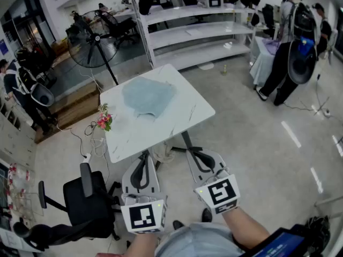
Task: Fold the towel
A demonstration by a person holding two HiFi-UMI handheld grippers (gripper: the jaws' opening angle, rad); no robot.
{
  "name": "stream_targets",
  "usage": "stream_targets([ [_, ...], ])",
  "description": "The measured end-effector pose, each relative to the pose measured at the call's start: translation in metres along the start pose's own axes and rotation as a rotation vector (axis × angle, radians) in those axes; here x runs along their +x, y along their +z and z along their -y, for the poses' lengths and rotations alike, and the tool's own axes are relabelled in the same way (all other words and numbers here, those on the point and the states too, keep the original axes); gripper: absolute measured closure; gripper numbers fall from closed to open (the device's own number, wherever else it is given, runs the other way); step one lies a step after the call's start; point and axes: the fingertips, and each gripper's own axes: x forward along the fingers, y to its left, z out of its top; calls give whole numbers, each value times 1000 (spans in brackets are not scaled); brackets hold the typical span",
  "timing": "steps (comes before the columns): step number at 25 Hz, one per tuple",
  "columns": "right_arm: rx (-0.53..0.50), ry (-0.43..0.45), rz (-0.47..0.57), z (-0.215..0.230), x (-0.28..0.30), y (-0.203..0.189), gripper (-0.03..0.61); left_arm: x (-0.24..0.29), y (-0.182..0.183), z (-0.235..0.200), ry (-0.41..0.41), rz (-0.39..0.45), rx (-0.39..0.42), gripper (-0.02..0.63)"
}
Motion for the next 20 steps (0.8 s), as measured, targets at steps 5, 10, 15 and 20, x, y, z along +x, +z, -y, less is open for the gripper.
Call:
stream_targets([
  [5, 9, 17, 0, 12, 4, -6, 566, 13, -3, 11, -2, -11, 8, 606],
  [10, 58, 51, -21, 31, 7, -23, 565, 29, -13, 26, 1, -43, 18, 606],
  [15, 64, 101, -62, 41, 12, -37, 564, 40, -28, 31, 26, -80, 38, 606],
  [20, 71, 132, -101, 46, 30, -55, 564, 53, -48, 30, 30, -128, 7, 606],
])
